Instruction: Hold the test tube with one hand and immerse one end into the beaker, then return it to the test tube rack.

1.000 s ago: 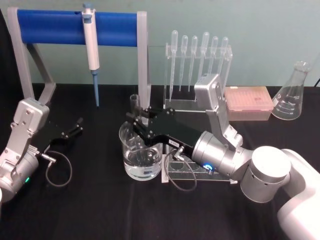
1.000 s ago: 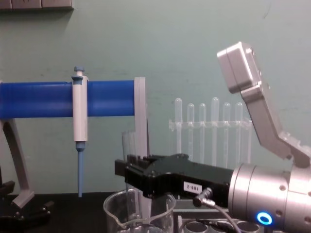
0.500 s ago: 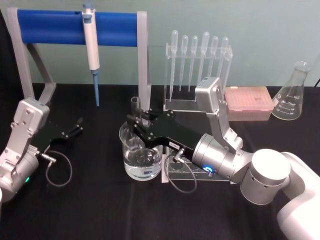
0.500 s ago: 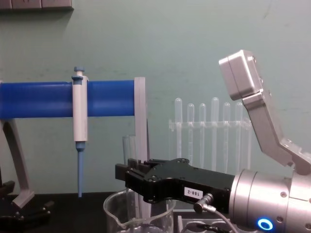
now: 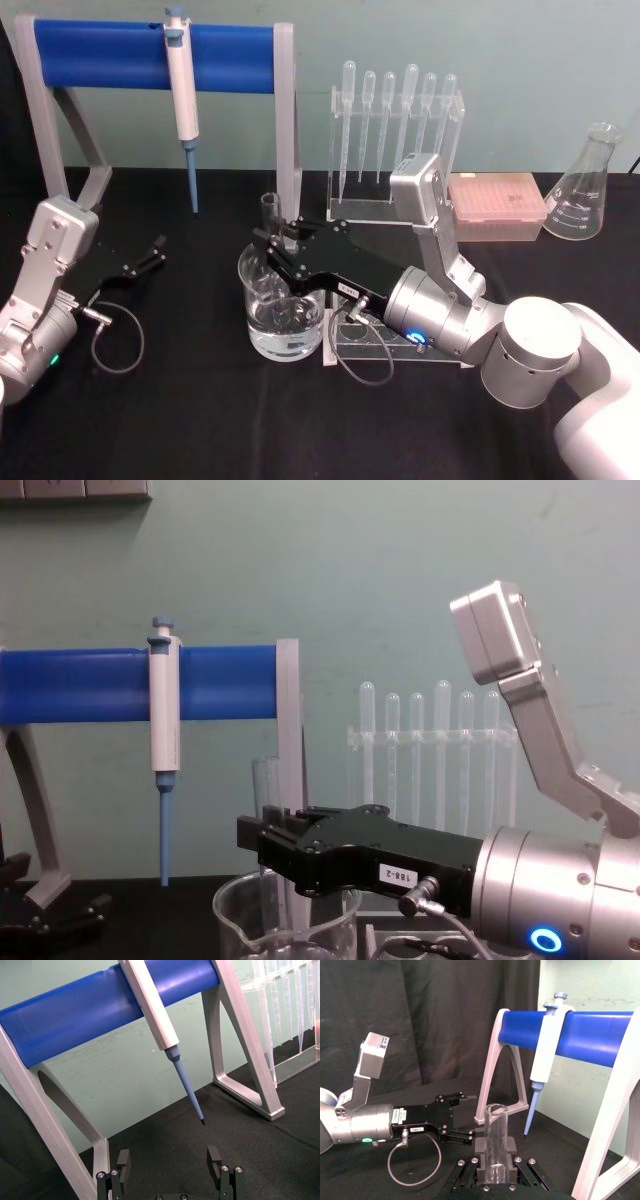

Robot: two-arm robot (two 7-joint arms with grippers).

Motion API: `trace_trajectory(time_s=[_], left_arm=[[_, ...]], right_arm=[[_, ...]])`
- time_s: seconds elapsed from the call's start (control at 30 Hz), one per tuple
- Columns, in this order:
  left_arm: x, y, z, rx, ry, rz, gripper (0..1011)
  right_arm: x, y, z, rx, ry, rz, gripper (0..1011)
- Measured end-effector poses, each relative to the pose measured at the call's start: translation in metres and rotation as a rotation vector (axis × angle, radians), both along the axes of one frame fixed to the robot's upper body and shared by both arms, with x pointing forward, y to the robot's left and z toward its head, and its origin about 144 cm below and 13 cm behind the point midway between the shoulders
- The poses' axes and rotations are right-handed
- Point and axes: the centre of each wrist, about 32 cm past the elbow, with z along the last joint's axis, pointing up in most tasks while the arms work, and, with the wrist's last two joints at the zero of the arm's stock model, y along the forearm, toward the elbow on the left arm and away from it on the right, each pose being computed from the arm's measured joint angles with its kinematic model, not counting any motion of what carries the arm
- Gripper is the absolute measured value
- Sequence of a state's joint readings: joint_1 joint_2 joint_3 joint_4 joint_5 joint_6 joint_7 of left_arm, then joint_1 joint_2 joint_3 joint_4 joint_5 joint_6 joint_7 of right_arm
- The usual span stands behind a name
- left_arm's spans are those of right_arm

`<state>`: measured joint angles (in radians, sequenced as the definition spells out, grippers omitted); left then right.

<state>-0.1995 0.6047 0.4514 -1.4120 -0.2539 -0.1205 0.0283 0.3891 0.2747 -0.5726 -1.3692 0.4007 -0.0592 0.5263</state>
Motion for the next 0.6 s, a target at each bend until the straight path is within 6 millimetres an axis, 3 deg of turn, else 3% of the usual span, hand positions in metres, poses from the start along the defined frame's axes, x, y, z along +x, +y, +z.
trace_trajectory(time_s=[0.6], left_arm=[[0.0000,0.0000,0.0000,0.000,0.000,0.000,1000]], right_arm=[[0.0001,0.0000,0.0005,0.000,0.000,-0.001,224]])
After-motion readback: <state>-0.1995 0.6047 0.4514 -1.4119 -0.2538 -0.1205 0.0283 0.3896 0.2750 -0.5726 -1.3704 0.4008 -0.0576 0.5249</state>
